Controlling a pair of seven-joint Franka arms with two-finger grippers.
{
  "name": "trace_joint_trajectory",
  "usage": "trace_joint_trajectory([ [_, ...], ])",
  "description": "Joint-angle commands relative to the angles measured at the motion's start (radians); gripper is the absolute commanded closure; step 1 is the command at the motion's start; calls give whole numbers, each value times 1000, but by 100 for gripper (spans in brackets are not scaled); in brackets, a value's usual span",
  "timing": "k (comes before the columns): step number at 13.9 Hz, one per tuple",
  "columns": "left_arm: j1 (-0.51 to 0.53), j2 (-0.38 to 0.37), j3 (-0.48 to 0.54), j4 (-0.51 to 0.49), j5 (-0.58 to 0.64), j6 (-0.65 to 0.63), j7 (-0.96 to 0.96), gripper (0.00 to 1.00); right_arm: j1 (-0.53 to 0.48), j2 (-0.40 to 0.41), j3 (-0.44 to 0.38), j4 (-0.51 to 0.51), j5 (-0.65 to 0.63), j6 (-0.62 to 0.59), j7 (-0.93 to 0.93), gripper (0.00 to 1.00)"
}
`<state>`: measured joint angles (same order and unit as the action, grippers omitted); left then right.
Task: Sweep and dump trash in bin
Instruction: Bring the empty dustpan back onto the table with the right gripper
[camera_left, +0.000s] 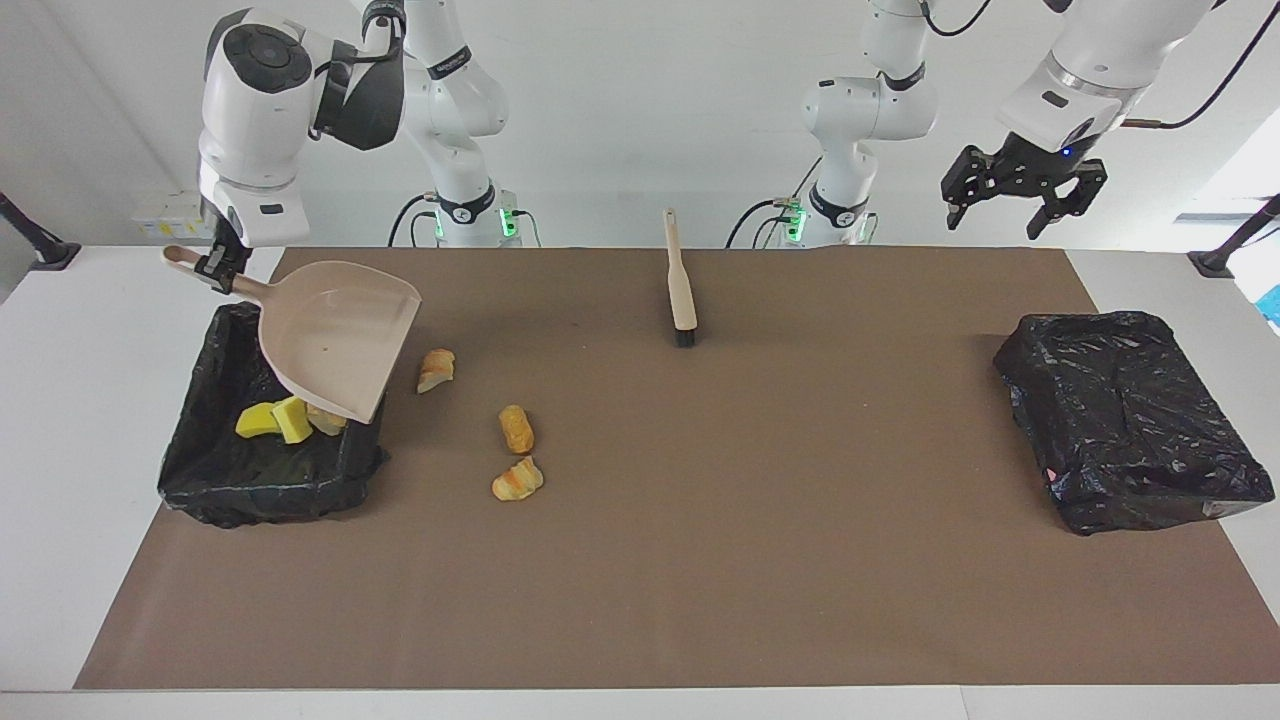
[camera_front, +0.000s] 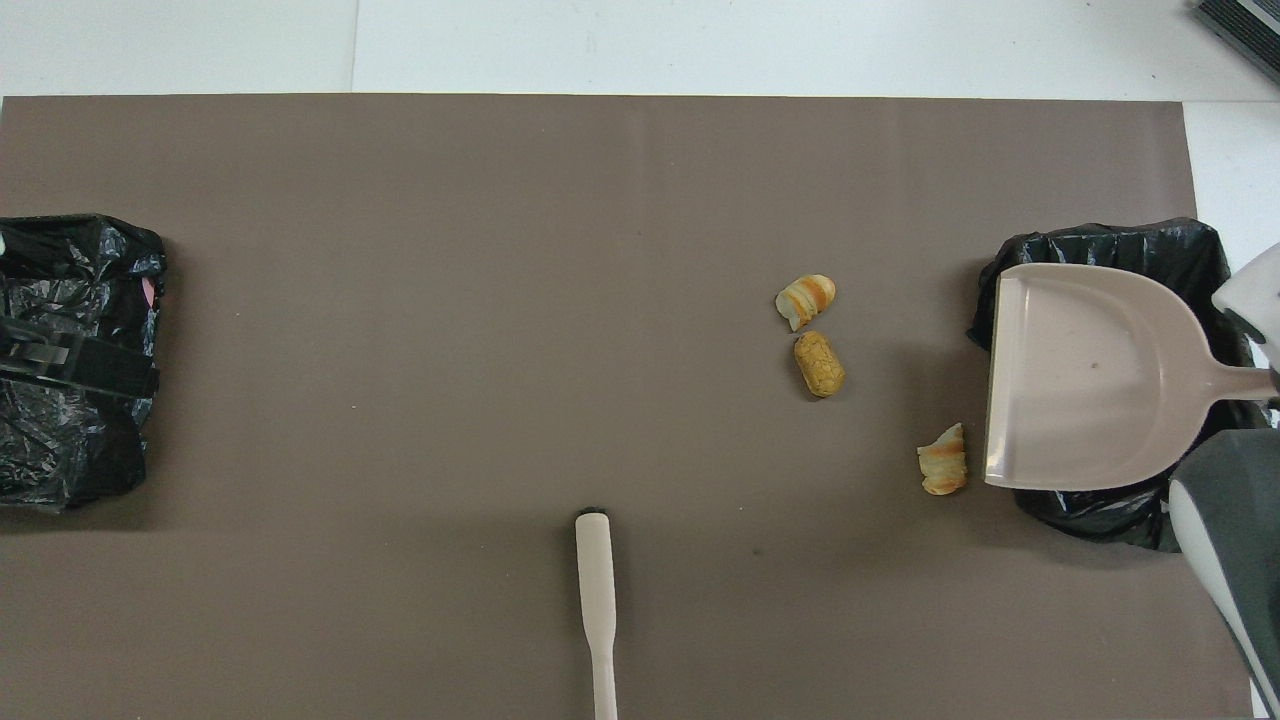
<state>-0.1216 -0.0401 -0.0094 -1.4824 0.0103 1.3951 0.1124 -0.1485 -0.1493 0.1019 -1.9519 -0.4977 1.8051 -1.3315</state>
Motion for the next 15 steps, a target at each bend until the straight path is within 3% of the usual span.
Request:
trace_joint_trajectory([
  [1,23,14,-8,36,-2,-34,18,0,38,-4,7,10,114,-30,121,100],
  [3,37,11,-8,36,-12,-34,38,0,46,1,7,11,252,-29,324,100],
  [8,39,-7,-15,17,-10,-31,43,0,128,43,16,25,428,-24,824,100],
  [13,37,-18,-15,2,-12,-25,47,0,312,189,21,138,527,-9,1289,100],
  [15,37,-20,-17,-7,-12,-21,47,0,444,249,21,188,518,-9,1430,100],
])
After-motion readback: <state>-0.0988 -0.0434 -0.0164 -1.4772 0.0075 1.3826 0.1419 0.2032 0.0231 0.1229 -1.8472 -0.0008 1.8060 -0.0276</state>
